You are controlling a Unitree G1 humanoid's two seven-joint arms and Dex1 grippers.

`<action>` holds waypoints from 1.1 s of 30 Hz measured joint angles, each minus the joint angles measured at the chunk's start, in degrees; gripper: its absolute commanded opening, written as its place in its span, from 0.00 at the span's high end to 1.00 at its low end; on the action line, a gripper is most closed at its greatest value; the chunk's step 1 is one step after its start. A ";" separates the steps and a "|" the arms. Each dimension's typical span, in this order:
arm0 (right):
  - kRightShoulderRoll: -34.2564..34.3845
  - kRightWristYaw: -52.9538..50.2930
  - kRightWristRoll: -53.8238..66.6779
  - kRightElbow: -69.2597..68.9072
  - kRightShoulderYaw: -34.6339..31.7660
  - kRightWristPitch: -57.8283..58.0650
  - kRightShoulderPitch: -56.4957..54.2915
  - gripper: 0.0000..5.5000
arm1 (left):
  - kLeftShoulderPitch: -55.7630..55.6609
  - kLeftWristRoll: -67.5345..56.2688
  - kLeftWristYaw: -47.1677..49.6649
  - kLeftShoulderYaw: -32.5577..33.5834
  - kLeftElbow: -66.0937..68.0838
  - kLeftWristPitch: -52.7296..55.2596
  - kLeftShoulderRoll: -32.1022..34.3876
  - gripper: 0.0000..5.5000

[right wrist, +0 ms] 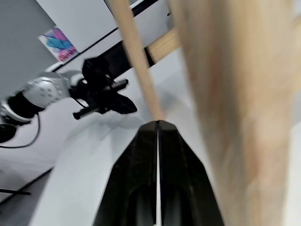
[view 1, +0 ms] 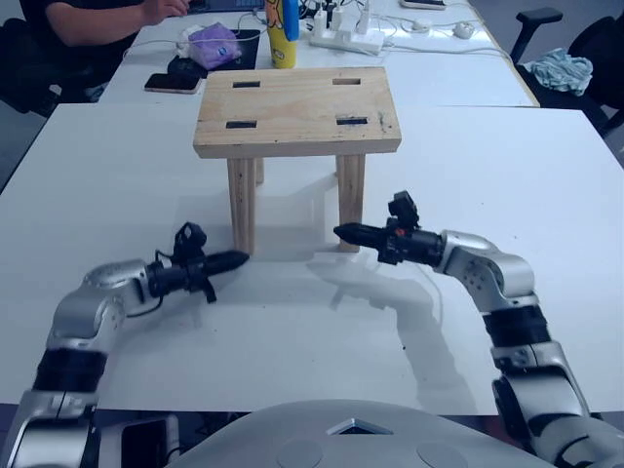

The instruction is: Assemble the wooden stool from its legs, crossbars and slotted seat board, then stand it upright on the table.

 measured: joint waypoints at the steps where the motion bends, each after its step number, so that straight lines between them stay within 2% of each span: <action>1: 0.69 0.43 -1.00 2.07 0.33 -1.55 -1.05 1.00 | -1.89 1.08 -0.37 -0.36 1.81 -1.33 -0.32 1.00; 8: 3.97 0.35 -9.80 16.95 0.67 -14.02 -6.04 1.00 | -12.08 9.14 -2.41 -4.26 15.60 -8.88 -4.91 1.00; 10: 4.99 -2.63 -13.75 23.51 0.58 -19.83 -9.38 1.00 | -15.71 11.43 -1.62 -4.53 21.34 -11.96 -7.40 1.00; 17: 8.89 -13.49 -20.94 42.82 -1.97 -33.25 -19.76 1.00 | -30.54 20.11 8.53 -4.10 47.39 -25.71 -13.87 1.00; 21: 10.40 -17.66 -23.33 49.04 -2.71 -37.18 -22.67 1.00 | -35.64 22.39 13.47 -2.81 55.17 -30.82 -15.99 1.00; 26: 11.26 -15.35 -23.75 50.48 -4.34 -37.46 -23.07 1.00 | -34.56 21.91 12.76 -0.62 52.90 -33.84 -17.92 1.00; 31: 10.30 -4.12 -17.16 38.42 -6.53 -27.81 -18.63 1.00 | -22.55 15.97 12.21 1.52 33.49 -32.33 -21.26 1.00; 33: 9.50 -1.95 -13.20 28.55 -6.68 -21.56 -13.40 1.00 | -16.29 12.72 13.96 2.53 23.03 -30.44 -22.95 1.00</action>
